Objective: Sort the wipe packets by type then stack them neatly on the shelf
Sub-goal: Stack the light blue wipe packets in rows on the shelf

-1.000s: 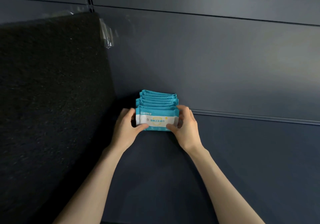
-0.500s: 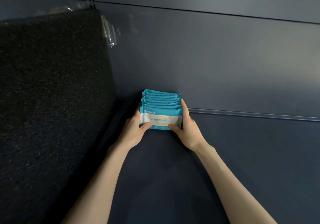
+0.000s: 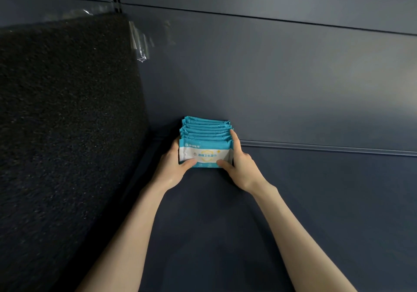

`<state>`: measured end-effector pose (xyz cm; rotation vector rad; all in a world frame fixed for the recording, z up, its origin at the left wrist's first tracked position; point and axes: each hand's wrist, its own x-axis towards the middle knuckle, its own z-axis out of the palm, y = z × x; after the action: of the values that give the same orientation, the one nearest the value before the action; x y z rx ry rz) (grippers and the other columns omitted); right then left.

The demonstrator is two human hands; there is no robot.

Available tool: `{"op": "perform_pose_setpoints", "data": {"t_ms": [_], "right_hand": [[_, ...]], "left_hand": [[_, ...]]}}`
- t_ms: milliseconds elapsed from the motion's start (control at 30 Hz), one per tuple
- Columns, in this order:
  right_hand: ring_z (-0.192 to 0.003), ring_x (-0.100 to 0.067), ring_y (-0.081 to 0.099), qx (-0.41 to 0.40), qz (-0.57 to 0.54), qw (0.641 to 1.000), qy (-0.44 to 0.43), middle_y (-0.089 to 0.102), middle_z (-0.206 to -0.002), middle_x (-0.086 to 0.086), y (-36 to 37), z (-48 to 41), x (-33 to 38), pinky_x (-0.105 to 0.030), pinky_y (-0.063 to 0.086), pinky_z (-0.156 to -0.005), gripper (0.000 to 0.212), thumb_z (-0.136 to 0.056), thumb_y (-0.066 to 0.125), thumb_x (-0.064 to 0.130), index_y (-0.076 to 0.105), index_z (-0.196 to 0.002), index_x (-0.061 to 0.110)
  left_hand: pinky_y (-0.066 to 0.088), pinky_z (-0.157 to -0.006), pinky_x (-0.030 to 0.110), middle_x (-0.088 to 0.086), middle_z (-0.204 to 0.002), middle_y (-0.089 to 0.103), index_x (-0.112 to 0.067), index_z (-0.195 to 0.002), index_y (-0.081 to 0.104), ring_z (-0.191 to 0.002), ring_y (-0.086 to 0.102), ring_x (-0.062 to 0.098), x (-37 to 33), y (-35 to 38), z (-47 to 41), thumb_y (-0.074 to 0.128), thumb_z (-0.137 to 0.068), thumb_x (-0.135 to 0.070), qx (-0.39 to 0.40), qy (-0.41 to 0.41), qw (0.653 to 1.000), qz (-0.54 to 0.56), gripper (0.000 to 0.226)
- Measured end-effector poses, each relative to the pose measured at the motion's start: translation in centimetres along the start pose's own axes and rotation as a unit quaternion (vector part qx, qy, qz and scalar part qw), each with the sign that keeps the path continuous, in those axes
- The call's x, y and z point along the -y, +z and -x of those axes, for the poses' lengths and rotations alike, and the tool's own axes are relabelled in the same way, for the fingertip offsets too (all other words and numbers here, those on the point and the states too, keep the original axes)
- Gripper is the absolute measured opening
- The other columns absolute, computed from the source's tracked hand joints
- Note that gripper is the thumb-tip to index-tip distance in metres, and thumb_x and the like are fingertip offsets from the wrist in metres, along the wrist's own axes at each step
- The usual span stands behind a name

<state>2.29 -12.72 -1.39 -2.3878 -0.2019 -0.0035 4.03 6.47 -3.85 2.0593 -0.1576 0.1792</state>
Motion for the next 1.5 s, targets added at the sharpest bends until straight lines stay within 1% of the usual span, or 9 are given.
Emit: {"op": "perform_pose_setpoints", "data": {"t_ms": [200, 367, 533, 667, 867, 1033, 1233, 1400, 1500], "right_hand": [[-0.096, -0.027, 0.058, -0.002, 0.008, 1.000, 0.005, 0.056, -0.100, 0.004, 0.0, 0.3, 0.4, -0.038, 0.045, -0.089, 0.084, -0.095, 0.054, 0.018, -0.009, -0.151, 0.027], [-0.104, -0.030, 0.057, -0.009, 0.045, 0.999, -0.005, 0.059, -0.121, -0.005, 0.2, 0.4, 0.3, -0.040, 0.044, -0.090, 0.084, -0.096, 0.053, 0.020, -0.010, -0.151, 0.023], [-0.107, -0.031, 0.055, -0.016, 0.070, 0.997, 0.006, 0.058, -0.122, -0.006, 0.3, 0.1, 0.2, -0.038, 0.042, -0.088, 0.083, -0.096, 0.051, 0.022, -0.011, -0.151, 0.022], [-0.110, -0.032, 0.054, -0.026, 0.102, 0.994, 0.007, 0.055, -0.128, -0.007, 0.4, 0.1, 0.3, -0.037, 0.039, -0.088, 0.082, -0.096, 0.051, 0.024, -0.010, -0.151, 0.019], [-0.127, -0.031, 0.042, -0.061, 0.130, 0.989, 0.024, 0.038, -0.147, -0.005, -0.2, 1.1, 1.2, -0.042, 0.035, -0.101, 0.085, -0.092, 0.058, 0.034, -0.001, -0.152, 0.017], [-0.133, -0.027, 0.034, -0.139, 0.146, 0.979, 0.002, 0.032, -0.150, -0.004, -2.4, 4.0, 2.6, -0.038, 0.035, -0.102, 0.064, -0.095, 0.054, 0.034, 0.023, -0.148, 0.017], [-0.122, -0.026, 0.043, -0.256, 0.158, 0.954, -0.003, 0.045, -0.140, -0.003, -6.0, 10.4, 2.3, -0.034, 0.037, -0.096, 0.039, -0.096, 0.053, 0.029, 0.051, -0.131, 0.013], [-0.103, -0.028, 0.056, -0.366, 0.170, 0.915, 0.021, 0.061, -0.121, -0.004, -8.1, 18.9, -0.8, -0.032, 0.045, -0.082, 0.029, -0.090, 0.060, 0.024, 0.063, -0.115, 0.010], [-0.101, -0.026, 0.059, -0.391, 0.172, 0.902, 0.055, 0.063, -0.115, -0.003, -9.0, 25.8, -3.5, -0.033, 0.049, -0.081, 0.030, -0.088, 0.057, 0.027, 0.065, -0.111, 0.010]], "left_hand": [[0.039, -0.074, 0.008, -0.008, -0.115, 0.056, -0.014, -0.133, 0.043, -0.104, 0.052, 0.005, -0.3, -0.2, -0.2, 0.069, -0.083, -0.006, 0.014, -0.031, 0.998, 0.044, 0.057], [0.038, -0.075, 0.007, -0.007, -0.115, 0.055, -0.014, -0.134, 0.040, -0.108, 0.052, 0.007, -0.6, -0.3, -0.2, 0.068, -0.083, -0.004, 0.018, -0.033, 0.998, 0.053, 0.059], [0.036, -0.090, 0.019, -0.007, -0.121, 0.052, -0.011, -0.134, 0.039, -0.113, 0.048, 0.007, -0.5, 0.2, -0.1, 0.066, -0.085, -0.006, 0.016, -0.009, 1.000, 0.015, 0.056], [0.038, -0.086, 0.022, -0.003, -0.120, 0.057, -0.010, -0.130, 0.044, -0.110, 0.053, 0.012, -0.4, 0.5, 0.0, 0.070, -0.083, -0.010, -0.019, -0.012, 1.000, -0.009, 0.054], [0.039, -0.103, 0.038, 0.010, -0.140, 0.043, -0.011, -0.146, 0.028, -0.129, 0.042, 0.025, -1.7, -0.2, 1.0, 0.075, -0.079, -0.017, -0.073, 0.005, 0.991, -0.114, 0.082], [0.038, -0.102, 0.045, 0.014, -0.139, 0.043, -0.006, -0.139, 0.040, -0.126, 0.041, 0.033, -4.4, -0.9, 2.5, 0.069, -0.084, -0.018, -0.104, 0.087, 0.968, -0.213, 0.063], [0.045, -0.084, 0.044, 0.014, -0.111, 0.065, -0.003, -0.113, 0.062, -0.102, 0.058, 0.038, -10.1, 0.5, 5.3, 0.070, -0.082, -0.013, -0.106, 0.251, 0.941, -0.203, 0.033], [0.050, -0.080, 0.038, 0.002, -0.101, 0.068, -0.011, -0.110, 0.063, -0.093, 0.064, 0.025, -14.5, 4.7, 10.5, 0.064, -0.088, -0.023, -0.026, 0.307, 0.941, -0.137, 0.025], [0.053, -0.076, 0.038, -0.003, -0.097, 0.067, -0.014, -0.108, 0.065, -0.085, 0.065, 0.021, -16.3, 8.8, 15.3, 0.056, -0.086, -0.031, 0.038, 0.333, 0.935, -0.118, 0.030]]}}
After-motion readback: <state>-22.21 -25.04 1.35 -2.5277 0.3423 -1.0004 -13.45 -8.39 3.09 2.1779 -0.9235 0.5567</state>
